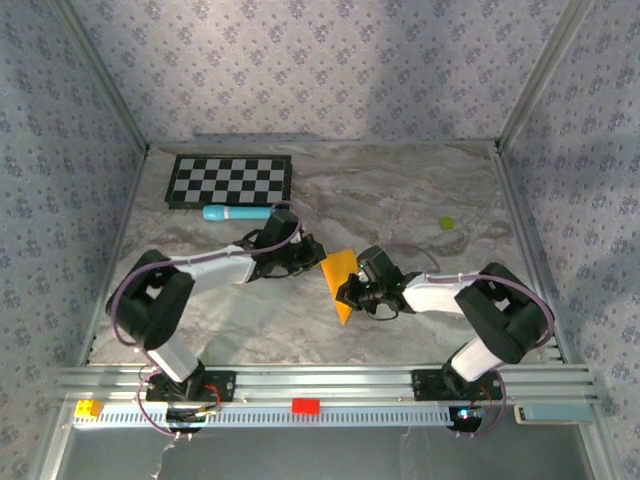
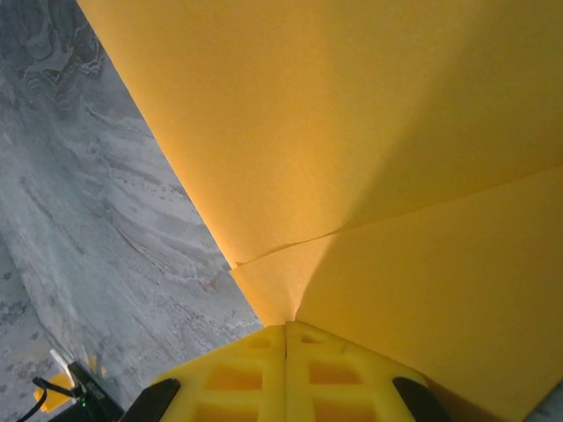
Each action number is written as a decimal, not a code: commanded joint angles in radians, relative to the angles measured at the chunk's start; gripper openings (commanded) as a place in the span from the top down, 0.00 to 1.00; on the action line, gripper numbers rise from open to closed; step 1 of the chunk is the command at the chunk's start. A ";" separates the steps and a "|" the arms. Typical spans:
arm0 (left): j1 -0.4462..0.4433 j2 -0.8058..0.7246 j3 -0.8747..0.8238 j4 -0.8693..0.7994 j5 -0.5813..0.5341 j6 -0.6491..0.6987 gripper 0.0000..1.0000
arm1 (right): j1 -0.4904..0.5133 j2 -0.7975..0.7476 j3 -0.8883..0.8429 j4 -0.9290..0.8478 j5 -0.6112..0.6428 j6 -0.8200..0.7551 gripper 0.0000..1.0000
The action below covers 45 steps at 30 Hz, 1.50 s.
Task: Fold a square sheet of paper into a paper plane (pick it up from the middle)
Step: Fold the wing for the fifth time at the center of the table.
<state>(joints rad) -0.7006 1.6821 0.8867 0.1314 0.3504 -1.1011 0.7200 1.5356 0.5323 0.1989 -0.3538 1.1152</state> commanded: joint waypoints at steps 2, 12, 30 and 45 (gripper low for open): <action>-0.021 0.093 0.051 0.064 0.025 -0.037 0.93 | 0.010 -0.024 -0.039 -0.003 0.078 0.056 0.96; -0.039 0.215 0.066 0.030 0.020 -0.051 0.99 | 0.019 -0.091 -0.043 0.010 0.100 0.009 0.93; -0.036 0.220 -0.008 0.014 0.061 0.063 1.00 | -0.264 -0.262 -0.063 -0.202 -0.046 -0.144 0.61; -0.034 0.220 0.046 -0.050 0.088 0.125 1.00 | -0.318 -0.080 0.003 -0.119 -0.201 -0.147 0.67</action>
<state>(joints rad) -0.7349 1.8870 0.9253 0.1741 0.4309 -1.0058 0.4088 1.4349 0.5114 0.0425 -0.5003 0.9771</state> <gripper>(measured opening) 0.046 0.338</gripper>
